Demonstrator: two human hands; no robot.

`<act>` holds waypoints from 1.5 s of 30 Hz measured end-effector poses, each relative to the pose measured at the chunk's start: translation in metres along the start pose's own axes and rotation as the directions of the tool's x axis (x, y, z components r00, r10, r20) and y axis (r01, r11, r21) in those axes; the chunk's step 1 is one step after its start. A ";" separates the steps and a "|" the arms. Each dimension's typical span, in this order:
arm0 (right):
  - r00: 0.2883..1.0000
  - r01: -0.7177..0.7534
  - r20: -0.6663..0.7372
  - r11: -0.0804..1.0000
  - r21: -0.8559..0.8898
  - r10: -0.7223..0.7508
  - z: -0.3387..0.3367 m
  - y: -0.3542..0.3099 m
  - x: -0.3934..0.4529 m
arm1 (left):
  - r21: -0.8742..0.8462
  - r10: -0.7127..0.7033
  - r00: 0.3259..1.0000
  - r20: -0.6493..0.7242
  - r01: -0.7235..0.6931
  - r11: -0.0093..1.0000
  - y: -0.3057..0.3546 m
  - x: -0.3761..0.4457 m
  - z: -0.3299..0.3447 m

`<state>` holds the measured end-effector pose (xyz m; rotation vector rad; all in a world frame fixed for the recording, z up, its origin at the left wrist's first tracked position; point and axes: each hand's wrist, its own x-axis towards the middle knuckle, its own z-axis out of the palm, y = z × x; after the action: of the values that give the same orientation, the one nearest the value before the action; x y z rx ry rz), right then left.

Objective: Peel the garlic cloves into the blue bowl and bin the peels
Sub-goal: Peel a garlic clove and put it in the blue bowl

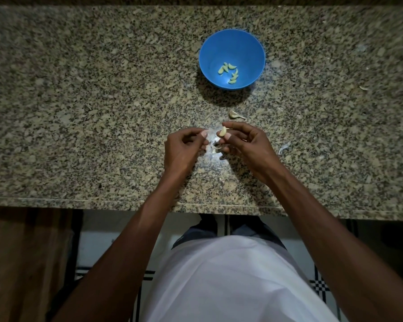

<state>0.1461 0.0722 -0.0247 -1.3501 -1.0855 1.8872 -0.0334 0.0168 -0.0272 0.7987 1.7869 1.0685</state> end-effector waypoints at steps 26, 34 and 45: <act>0.934 0.139 -0.095 0.597 -0.790 -0.345 -0.057 -0.013 0.006 | 0.321 0.105 0.990 0.090 -0.128 0.938 -0.005 0.005 0.011; 0.908 0.193 -0.053 0.528 -0.827 -0.415 -0.050 -0.030 -0.001 | 0.333 0.170 0.983 0.070 -0.183 0.925 -0.003 0.005 0.012; 0.931 0.308 0.160 0.473 -0.826 -0.327 0.014 -0.015 0.008 | 0.159 0.112 0.993 0.026 -0.115 0.981 -0.006 0.004 0.002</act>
<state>0.1303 0.0825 -0.0130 -1.4526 -2.2478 1.0219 -0.0340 0.0185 -0.0350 1.0147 1.8479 0.9963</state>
